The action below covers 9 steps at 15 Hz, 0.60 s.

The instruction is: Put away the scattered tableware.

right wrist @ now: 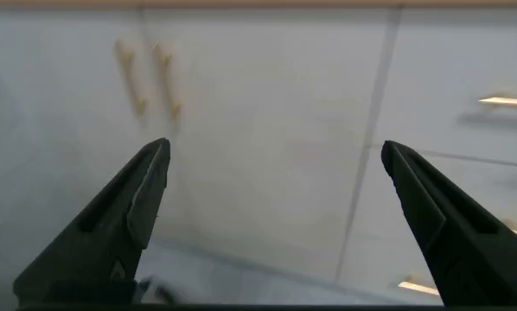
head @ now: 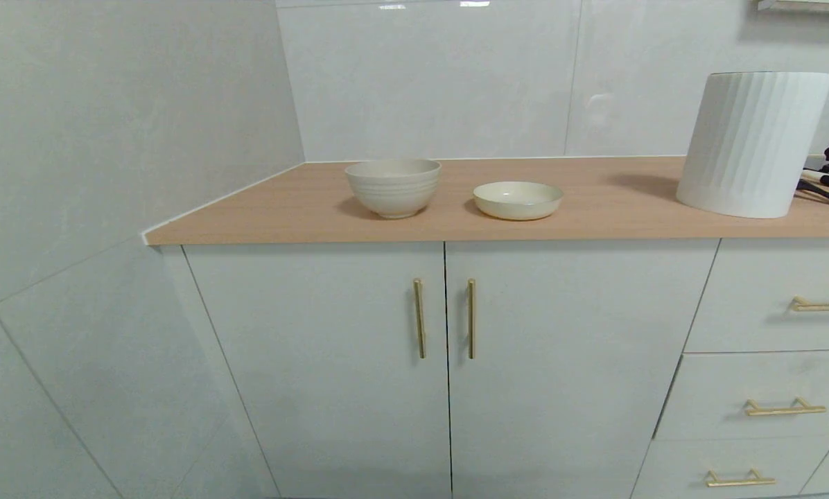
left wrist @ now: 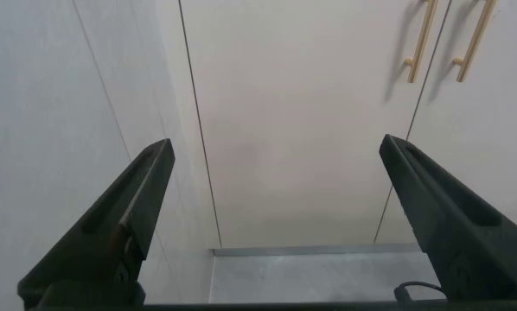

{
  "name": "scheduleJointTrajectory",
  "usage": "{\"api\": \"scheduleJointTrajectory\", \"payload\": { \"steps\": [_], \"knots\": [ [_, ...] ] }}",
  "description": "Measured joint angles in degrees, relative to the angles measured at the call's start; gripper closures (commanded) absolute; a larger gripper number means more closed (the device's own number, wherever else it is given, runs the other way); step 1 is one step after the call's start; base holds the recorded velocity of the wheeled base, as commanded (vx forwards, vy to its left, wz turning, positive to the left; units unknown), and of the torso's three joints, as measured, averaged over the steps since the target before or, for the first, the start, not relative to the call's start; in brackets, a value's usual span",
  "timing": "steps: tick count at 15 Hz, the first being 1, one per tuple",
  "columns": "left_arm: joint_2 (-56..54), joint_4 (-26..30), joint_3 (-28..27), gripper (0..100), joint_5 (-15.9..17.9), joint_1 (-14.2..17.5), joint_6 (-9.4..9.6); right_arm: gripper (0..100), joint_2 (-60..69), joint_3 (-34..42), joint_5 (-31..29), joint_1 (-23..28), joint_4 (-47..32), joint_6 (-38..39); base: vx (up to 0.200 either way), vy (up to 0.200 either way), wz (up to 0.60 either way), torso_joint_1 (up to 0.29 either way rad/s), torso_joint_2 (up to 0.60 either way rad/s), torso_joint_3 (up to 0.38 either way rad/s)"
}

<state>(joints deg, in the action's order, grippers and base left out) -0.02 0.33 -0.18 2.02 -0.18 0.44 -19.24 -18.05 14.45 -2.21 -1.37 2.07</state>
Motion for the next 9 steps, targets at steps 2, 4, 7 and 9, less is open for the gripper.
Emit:
{"api": "scheduleJointTrajectory", "payload": {
  "steps": [2, 4, 7, 9],
  "knots": [
    [0.0, 0.0, 0.0, 0, 0.0, 0.0, 0.00, 0, -9.5, -2.5, 2.8, -1.6, 1.8, -0.1, 0.000, 0.000, 0.00, 0.000, 0.00, 0.000],
    [0.0, 0.0, 0.0, 0, 0.0, 0.0, 0.00, 0, -19.7, -4.5, 4.0, -5.1, 5.8, -0.2, 0.000, 0.000, 0.00, 0.000, 0.00, 0.000],
    [0.0, 0.0, 0.0, 0, 0.0, 0.0, 0.00, 0, -34.0, -7.7, 4.7, -11.1, 11.6, 0.0, 0.000, 0.000, 0.00, 0.000, 0.00, 0.000],
    [0.0, 0.0, 0.0, 0, 0.0, 0.0, 0.00, 0, -43.0, -11.1, 5.0, -14.2, 14.2, 0.2, 0.000, 0.000, 0.00, 0.000, 0.00, 0.000]
  ]
}}
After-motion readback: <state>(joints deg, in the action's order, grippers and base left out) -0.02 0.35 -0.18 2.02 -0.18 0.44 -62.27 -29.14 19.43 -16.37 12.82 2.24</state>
